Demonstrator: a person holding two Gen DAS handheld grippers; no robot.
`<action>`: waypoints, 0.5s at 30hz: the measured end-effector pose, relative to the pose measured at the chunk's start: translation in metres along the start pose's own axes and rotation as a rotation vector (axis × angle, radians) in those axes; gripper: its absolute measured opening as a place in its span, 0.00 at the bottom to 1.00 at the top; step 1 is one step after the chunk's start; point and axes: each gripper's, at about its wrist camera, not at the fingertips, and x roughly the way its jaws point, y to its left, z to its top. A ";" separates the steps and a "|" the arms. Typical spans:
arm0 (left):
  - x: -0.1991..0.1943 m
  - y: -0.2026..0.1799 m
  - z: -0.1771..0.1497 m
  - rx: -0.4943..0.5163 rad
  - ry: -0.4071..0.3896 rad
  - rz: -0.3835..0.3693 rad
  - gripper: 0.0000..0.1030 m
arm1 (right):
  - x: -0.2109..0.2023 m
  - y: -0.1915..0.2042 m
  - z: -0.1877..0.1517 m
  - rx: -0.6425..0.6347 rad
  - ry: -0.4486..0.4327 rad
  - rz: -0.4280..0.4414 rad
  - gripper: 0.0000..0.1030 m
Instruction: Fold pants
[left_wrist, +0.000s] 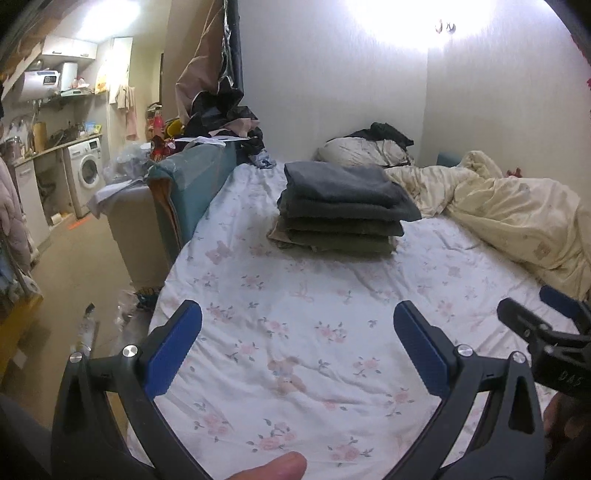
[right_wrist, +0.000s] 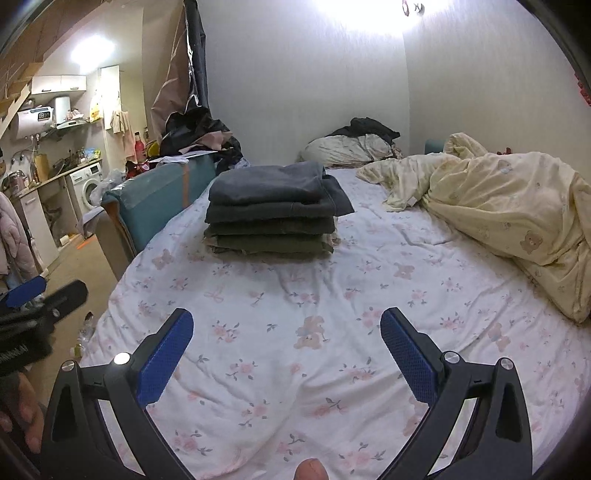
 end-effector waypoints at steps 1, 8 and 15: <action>0.001 -0.001 0.000 0.000 0.004 -0.002 0.99 | 0.000 0.000 0.000 -0.002 -0.002 -0.007 1.00; 0.006 -0.005 -0.006 0.017 0.024 0.013 0.99 | 0.010 -0.008 -0.001 0.038 0.034 -0.025 1.00; 0.006 -0.006 -0.008 0.032 0.019 0.019 0.99 | 0.008 -0.011 -0.002 0.042 0.031 -0.043 1.00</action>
